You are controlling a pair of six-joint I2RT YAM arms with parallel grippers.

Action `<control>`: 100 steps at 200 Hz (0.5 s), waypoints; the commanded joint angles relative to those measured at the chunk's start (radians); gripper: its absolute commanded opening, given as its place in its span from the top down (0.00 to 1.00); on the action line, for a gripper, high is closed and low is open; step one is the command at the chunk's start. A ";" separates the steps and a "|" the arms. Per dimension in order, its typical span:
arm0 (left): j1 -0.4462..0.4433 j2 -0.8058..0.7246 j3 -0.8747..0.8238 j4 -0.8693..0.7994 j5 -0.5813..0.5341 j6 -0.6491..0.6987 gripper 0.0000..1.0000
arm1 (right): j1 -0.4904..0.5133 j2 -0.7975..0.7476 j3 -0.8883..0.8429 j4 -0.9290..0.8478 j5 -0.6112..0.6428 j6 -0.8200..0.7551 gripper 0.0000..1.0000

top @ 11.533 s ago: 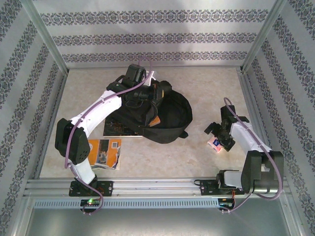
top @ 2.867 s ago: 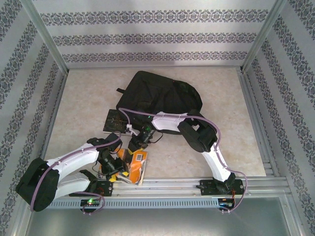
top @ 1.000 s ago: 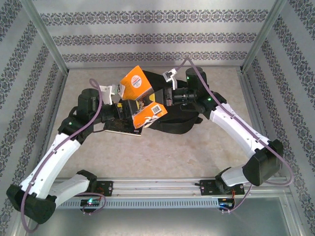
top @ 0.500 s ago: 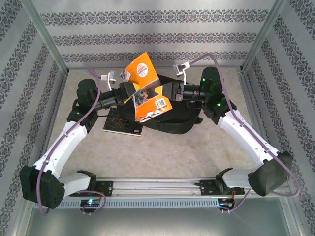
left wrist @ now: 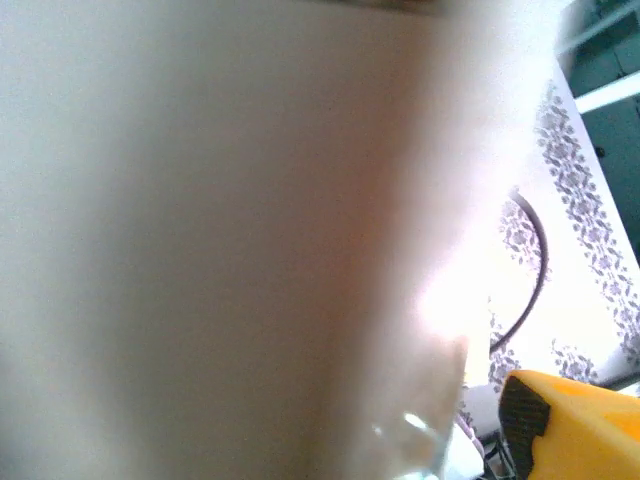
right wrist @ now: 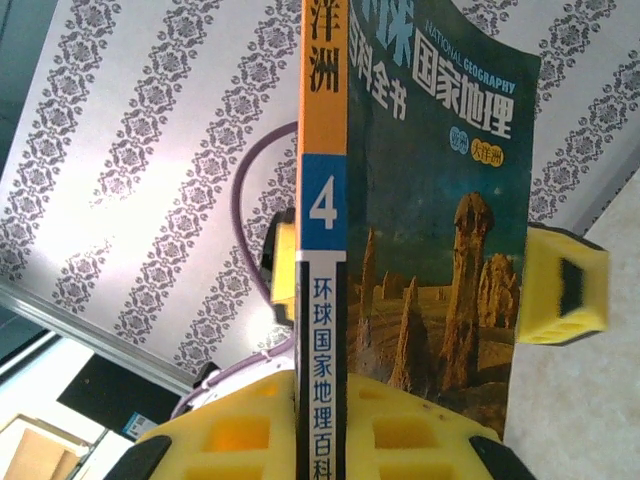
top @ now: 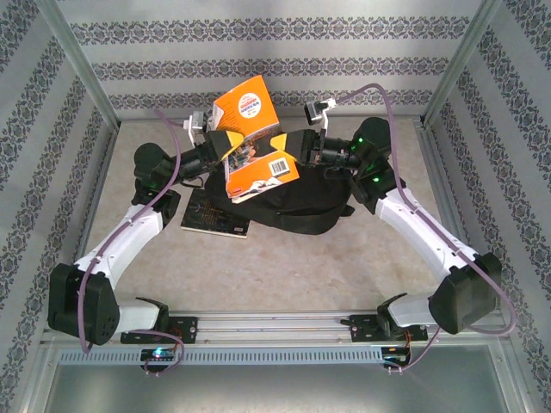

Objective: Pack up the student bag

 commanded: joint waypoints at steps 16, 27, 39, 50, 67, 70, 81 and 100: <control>0.006 -0.012 -0.011 0.149 0.055 -0.061 0.38 | -0.058 0.013 -0.025 0.018 -0.011 -0.007 1.00; 0.006 -0.017 -0.013 0.127 0.055 -0.045 0.50 | -0.069 0.012 -0.028 -0.030 -0.016 -0.040 1.00; 0.007 -0.014 -0.016 0.127 0.059 -0.042 0.59 | -0.070 0.011 -0.023 -0.081 -0.027 -0.082 1.00; 0.007 -0.008 -0.017 0.139 0.067 -0.049 0.65 | -0.071 0.009 -0.011 -0.139 -0.036 -0.124 1.00; 0.006 0.002 -0.020 0.147 0.074 -0.053 0.69 | -0.073 0.005 0.005 -0.216 -0.040 -0.182 1.00; 0.007 0.004 -0.021 0.148 0.075 -0.053 0.70 | -0.074 0.005 0.009 -0.232 -0.040 -0.192 1.00; 0.006 0.007 -0.023 0.143 0.079 -0.046 0.74 | -0.075 0.007 0.025 -0.286 -0.042 -0.230 1.00; 0.007 0.006 -0.033 0.143 0.074 -0.037 0.85 | -0.076 0.007 0.033 -0.337 -0.023 -0.272 1.00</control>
